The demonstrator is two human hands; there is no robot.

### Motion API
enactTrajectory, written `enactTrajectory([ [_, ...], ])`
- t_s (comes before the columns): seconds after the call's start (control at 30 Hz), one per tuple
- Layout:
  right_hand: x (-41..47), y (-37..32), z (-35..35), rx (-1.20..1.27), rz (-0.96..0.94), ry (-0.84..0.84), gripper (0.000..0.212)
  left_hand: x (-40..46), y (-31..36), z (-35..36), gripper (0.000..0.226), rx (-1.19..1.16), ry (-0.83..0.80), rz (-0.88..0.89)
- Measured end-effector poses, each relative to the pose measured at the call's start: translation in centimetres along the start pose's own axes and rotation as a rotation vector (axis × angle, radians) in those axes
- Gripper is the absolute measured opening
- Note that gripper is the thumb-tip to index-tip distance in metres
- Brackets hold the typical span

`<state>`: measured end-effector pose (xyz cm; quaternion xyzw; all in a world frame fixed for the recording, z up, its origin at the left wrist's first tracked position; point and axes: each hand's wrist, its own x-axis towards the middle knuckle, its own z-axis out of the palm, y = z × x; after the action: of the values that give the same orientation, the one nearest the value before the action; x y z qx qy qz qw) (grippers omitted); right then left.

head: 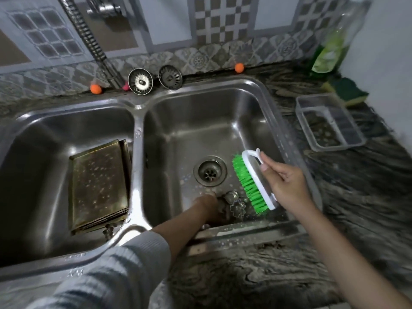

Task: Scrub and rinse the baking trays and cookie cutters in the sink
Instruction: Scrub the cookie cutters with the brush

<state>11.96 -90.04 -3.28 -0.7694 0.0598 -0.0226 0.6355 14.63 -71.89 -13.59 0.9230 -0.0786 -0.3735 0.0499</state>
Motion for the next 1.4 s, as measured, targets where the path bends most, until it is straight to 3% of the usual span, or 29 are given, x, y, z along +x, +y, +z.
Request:
enactTrajectory([
  [0.17, 0.7, -0.7, -1.3, -0.016, -0.023, 0.038, 0.034, 0.3, -0.6, -0.7, 0.072, -0.139, 0.087, -0.053],
  [0.3, 3.9, -2.5, -4.7, -0.095, -0.091, 0.253, 0.032, -0.6, -1.1, -3.4, 0.048, -0.339, 0.25, -0.045],
  [0.4, 7.5, -5.0, -8.5, -0.258, -0.113, 0.46, 0.035, -1.6, -1.1, -6.1, 0.048, -0.487, 0.392, 0.024],
  [0.47, 9.7, -6.0, -10.6, -0.427, -0.088, 0.507, 0.036, -2.7, -0.7, -7.7, 0.053, -0.616, 0.487, 0.078],
  [0.6, 13.2, -4.3, -12.4, -0.707, 0.073, 0.381, 0.039, -4.6, 0.8, -9.6, 0.027, -0.9, 0.647, 0.193],
  [0.73, 14.4, -1.6, -12.2, -0.82, 0.121, 0.267, 0.039, -5.6, 1.8, -9.8, 0.017, -1.225, 0.54, 0.218],
  [0.87, 14.7, -0.7, -12.1, -0.829, 0.094, 0.277, 0.039, -6.1, 1.8, -9.8, 0.013, -1.348, 0.542, 0.226],
  [1.0, 13.8, -2.3, -11.6, -0.669, 0.047, 0.369, 0.038, -7.1, 2.3, -10.1, 0.014, -1.544, 0.459, 0.252],
  [1.1, 11.8, -5.1, -9.8, -0.27, -0.049, 0.46, 0.035, -7.8, 2.7, -10.6, 0.017, -1.697, 0.421, 0.293],
  [1.23, 8.0, -7.3, -5.5, 0.054, -0.157, 0.295, 0.028, -8.3, 3.1, -10.9, 0.018, -1.83, 0.342, 0.343],
  [1.4, 4.8, -7.3, 0.6, 0.051, -0.27, 0.071, 0.027, -8.9, 3.3, -10.4, 0.026, -1.88, 0.322, 0.465],
])
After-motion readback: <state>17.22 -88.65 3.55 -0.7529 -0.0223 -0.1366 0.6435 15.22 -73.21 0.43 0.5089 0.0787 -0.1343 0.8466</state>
